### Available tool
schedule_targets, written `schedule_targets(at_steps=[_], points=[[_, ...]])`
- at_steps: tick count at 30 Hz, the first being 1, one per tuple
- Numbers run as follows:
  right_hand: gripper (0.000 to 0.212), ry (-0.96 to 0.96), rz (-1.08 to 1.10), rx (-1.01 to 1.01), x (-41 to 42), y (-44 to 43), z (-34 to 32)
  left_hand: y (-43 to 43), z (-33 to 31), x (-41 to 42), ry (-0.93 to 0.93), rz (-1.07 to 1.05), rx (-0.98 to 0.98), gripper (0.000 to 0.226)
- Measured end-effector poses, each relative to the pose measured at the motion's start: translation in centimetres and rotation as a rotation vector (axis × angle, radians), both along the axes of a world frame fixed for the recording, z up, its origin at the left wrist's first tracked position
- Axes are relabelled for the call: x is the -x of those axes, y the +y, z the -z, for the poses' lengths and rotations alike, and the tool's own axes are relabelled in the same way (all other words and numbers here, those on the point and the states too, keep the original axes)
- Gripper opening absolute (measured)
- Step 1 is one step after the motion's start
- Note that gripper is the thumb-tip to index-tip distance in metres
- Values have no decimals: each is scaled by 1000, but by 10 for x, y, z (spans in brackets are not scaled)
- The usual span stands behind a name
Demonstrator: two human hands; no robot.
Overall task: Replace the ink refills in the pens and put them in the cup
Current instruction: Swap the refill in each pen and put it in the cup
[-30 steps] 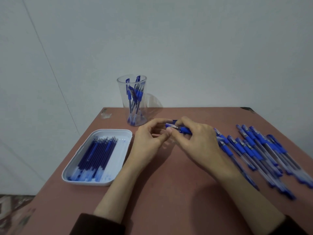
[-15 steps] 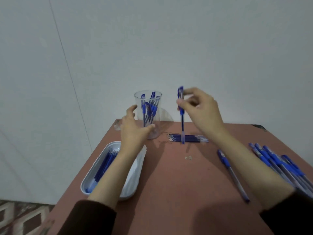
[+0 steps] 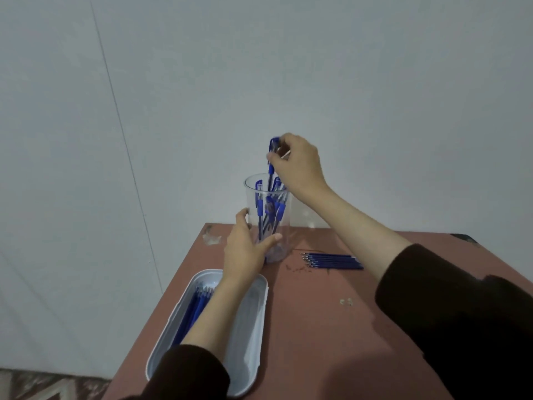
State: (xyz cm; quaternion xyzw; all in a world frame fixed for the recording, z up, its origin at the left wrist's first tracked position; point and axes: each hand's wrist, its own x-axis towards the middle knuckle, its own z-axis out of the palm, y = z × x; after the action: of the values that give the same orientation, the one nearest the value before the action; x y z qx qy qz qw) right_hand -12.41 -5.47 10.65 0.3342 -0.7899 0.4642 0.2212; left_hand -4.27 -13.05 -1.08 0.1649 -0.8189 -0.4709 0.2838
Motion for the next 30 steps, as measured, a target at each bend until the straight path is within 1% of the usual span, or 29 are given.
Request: schedule_targets(at_steps=[3, 4, 5, 10, 11, 15, 18, 21, 23, 24, 27, 30], points=[[32, -43, 42, -141, 7, -3, 9, -2, 1, 1, 10, -6, 17, 86], [36, -53, 43, -172, 8, -4, 12, -2, 0, 1, 12, -9, 23, 86], [34, -62, 47, -194, 9, -4, 15, -3, 0, 1, 12, -10, 26, 86], [6, -115, 51, -286, 10, -4, 11, -2, -1, 0, 0, -22, 33, 85], [4, -116, 42, -312, 11, -4, 10, -2, -1, 0, -5, -21, 28, 86], [18, -48, 31, -382, 10, -2, 8, -1, -3, 0, -26, -18, 1, 86], [28, 2, 26, -413, 7, 7, 9, 1, -5, -1, -52, -5, -87, 86], [28, 63, 22, -349, 0, 26, 10, 6, -10, -5, -85, -3, -179, 93], [24, 76, 21, -301, -4, 46, 12, 13, -14, -13, -57, -47, -215, 95], [23, 71, 28, -295, -7, 58, 15, 16, -15, -17, -27, -75, -217, 90], [22, 9, 43, -313, -15, 101, 25, 37, -16, -35, 104, -114, -185, 66], [19, -118, 90, -393, -23, 143, 36, 65, -11, -51, 207, -40, -172, 45]])
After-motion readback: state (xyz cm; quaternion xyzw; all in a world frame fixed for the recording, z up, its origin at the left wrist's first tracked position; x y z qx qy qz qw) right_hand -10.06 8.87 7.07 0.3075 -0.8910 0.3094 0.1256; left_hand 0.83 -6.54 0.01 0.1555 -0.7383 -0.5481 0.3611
